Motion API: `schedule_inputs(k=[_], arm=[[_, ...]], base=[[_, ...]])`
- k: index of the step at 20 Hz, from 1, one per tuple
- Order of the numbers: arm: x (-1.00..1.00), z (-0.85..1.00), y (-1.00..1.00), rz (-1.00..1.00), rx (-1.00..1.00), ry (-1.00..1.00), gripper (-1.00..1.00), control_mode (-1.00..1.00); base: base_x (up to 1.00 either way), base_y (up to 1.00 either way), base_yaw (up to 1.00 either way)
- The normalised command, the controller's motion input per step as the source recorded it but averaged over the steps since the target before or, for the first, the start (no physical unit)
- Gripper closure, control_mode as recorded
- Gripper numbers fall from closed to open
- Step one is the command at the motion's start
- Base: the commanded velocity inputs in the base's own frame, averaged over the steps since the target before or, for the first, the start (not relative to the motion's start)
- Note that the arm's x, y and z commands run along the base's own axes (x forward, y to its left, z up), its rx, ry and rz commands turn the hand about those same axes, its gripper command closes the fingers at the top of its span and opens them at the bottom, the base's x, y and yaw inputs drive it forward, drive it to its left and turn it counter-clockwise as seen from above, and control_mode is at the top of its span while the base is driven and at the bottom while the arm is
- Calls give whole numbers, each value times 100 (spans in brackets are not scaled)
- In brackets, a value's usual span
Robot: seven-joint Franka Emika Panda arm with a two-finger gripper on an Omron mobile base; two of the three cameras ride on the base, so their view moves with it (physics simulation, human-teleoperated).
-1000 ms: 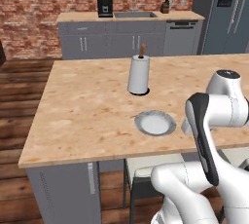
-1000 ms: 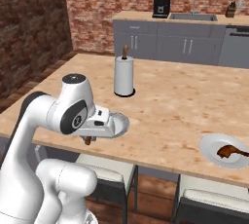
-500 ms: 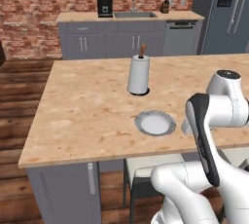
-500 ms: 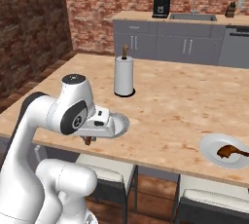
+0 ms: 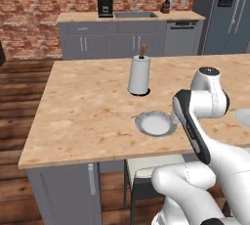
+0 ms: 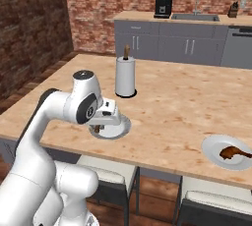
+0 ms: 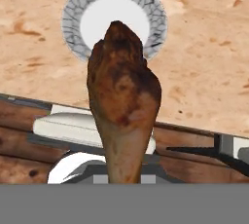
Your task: Take the chicken drumsticks from the pan and place one on each plate on the dining counter.
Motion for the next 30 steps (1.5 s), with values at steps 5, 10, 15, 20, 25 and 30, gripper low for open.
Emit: schedule_inputs(k=[5,10,15,20,25,30], arm=[[97,-25,30,0,0,0,100,-100],[81,-41,34,-1,0,-2,100,-100],[61,-35,7,-6,0,0,100,-100],[45,-35,0,-8,0,0,100,-100],[28,-37,-1,-9,0,0,100,-100],[7,-32,-8,-7,3,3,100,-100]], base=[[0,0,0],[0,0,0],[0,0,0],[0,0,0],[0,0,0],[0,0,0]])
